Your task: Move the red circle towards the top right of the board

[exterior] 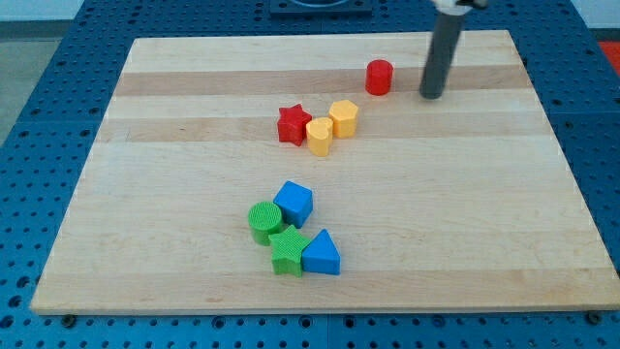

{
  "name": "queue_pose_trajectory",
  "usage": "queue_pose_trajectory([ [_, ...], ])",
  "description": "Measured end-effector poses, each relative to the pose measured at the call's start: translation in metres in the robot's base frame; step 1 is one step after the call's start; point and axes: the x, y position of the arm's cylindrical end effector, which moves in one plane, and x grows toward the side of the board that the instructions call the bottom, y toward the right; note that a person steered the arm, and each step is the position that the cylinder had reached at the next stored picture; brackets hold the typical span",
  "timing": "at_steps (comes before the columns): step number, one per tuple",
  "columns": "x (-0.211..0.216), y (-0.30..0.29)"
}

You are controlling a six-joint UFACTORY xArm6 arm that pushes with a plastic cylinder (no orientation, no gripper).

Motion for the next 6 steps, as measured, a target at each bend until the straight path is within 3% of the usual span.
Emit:
queue_pose_trajectory([
  [2,0.032,-0.068],
  [4,-0.020,-0.085],
  [5,-0.020,-0.070],
  [6,-0.020,0.002],
])
